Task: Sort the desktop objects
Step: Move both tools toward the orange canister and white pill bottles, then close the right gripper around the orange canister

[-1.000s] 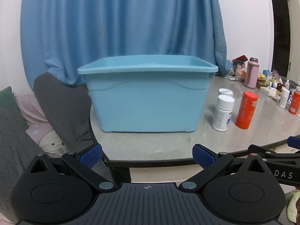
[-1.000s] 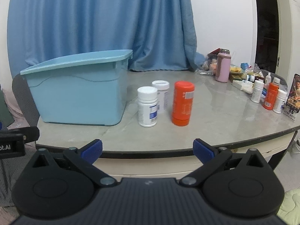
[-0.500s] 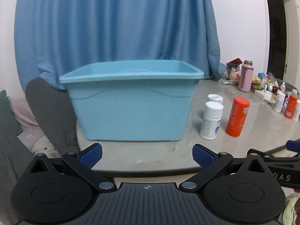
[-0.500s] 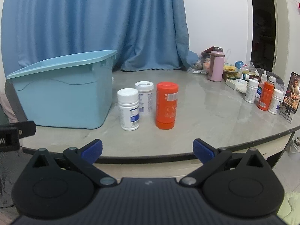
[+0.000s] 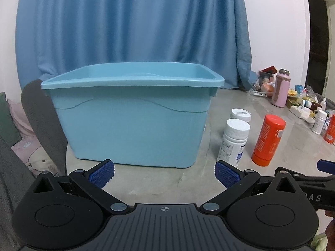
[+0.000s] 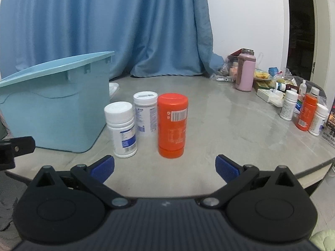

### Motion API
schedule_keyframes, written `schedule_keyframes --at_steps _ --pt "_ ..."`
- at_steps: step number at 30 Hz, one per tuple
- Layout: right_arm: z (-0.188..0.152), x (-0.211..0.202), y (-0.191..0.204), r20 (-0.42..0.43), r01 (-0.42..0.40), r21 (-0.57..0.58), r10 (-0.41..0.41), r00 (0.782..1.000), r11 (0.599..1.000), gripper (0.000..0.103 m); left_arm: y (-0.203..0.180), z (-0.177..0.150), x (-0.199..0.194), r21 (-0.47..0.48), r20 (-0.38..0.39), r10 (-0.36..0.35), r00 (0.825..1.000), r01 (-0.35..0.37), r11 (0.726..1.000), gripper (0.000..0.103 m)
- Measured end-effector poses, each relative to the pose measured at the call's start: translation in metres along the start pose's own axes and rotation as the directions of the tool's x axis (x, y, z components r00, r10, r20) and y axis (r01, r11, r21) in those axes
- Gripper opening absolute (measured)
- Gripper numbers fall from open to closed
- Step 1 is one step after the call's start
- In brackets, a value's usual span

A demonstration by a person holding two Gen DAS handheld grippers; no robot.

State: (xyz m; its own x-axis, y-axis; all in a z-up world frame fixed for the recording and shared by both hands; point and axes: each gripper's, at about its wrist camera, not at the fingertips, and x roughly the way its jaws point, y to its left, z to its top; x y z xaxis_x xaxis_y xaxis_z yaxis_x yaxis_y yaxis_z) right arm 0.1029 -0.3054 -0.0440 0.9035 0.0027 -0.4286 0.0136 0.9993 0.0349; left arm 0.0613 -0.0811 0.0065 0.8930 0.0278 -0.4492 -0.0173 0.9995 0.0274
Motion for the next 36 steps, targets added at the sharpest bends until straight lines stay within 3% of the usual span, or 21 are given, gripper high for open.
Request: schedule_keyframes --at_steps 28,29,30,36 --pt "0.032 0.117 -0.022 -0.037 -0.029 -0.031 0.028 0.999 0.999 0.100 -0.019 0.019 0.040 -0.046 -0.017 0.134 0.991 -0.134 0.990 0.103" --pt "0.033 0.119 -0.021 -0.035 -0.036 -0.035 0.035 0.999 0.999 0.090 -0.019 0.020 0.041 -0.046 -0.017 0.136 0.991 -0.137 0.990 0.103" --pt "0.034 0.121 -0.020 -0.034 -0.044 -0.040 0.043 0.999 0.998 0.052 -0.019 0.020 0.041 -0.046 -0.019 0.138 0.990 -0.139 0.989 0.103" --pt "0.033 0.112 -0.025 -0.050 -0.053 -0.004 0.053 0.997 0.999 0.050 -0.022 0.021 0.043 -0.028 -0.019 0.131 0.991 -0.132 0.991 0.103"
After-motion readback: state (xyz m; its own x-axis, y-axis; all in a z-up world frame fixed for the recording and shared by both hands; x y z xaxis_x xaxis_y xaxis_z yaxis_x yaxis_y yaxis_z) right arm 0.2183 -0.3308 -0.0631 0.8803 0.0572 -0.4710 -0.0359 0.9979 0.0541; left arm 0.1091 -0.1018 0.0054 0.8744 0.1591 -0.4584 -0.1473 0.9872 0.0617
